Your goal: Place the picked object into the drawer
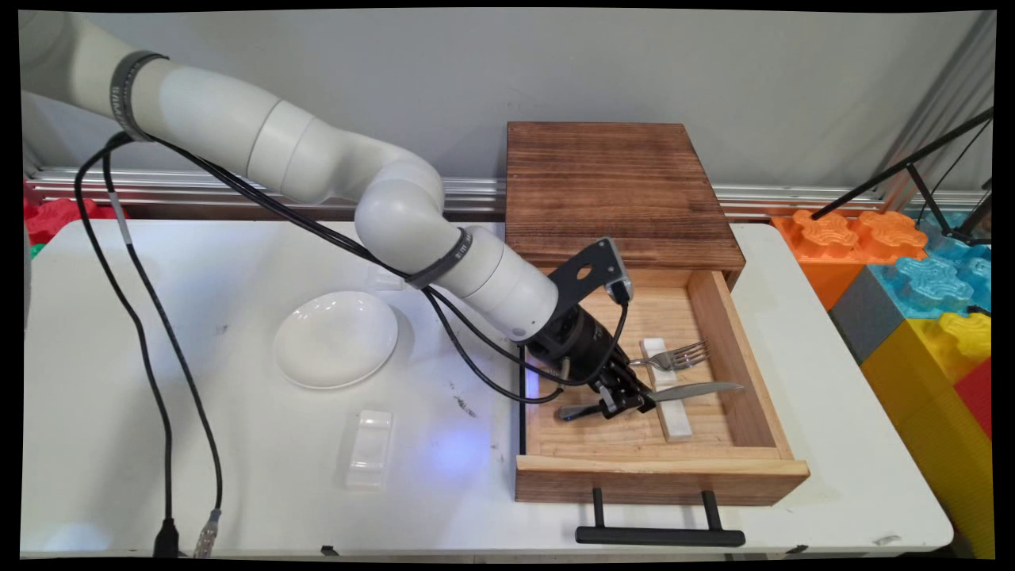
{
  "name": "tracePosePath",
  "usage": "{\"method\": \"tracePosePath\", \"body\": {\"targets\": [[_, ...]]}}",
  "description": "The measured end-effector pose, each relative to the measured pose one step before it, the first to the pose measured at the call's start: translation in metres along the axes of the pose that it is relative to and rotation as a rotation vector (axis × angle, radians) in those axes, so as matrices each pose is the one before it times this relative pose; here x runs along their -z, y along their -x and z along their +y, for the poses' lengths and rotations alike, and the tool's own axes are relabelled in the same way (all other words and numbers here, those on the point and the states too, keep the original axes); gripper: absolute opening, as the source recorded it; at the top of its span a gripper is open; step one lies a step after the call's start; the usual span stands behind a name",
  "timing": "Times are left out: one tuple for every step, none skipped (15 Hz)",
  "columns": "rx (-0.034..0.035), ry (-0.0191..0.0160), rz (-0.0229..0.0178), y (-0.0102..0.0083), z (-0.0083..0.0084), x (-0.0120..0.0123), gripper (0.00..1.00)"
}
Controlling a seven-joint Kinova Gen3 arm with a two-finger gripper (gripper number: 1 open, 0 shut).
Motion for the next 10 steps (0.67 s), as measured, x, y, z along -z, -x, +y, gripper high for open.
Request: {"method": "tracePosePath", "body": {"targets": [[-0.00149, -0.0003, -0.00104, 0.00144, -0.00052, -0.00215, 0.0], [-0.00154, -0.0001, -0.00125, 0.00154, -0.00055, -0.00229, 0.0], [-0.00121, 0.00017, -0.00209, 0.00164, -0.0004, -0.00193, 0.0], [-0.00134, 0.00014, -0.00232, 0.00179, -0.00045, -0.00188, 0.0], [-0.00131, 0.00031, -0.00249, 0.0018, -0.00033, -0.00188, 0.0], [-0.001, 0.00026, -0.00146, 0.00132, -0.00028, -0.00151, 0.0], [-0.00057, 0.00027, -0.00119, 0.00082, -0.00012, -0.00108, 0.0], [-0.00071, 0.00079, -0.00102, 0.00118, -0.00017, -0.00184, 0.0], [-0.0004, 0.00079, -0.00063, 0.00084, -0.0001, -0.00153, 0.0], [-0.00056, 0.00067, -0.00081, 0.00087, -0.00012, -0.0017, 0.0]]}}
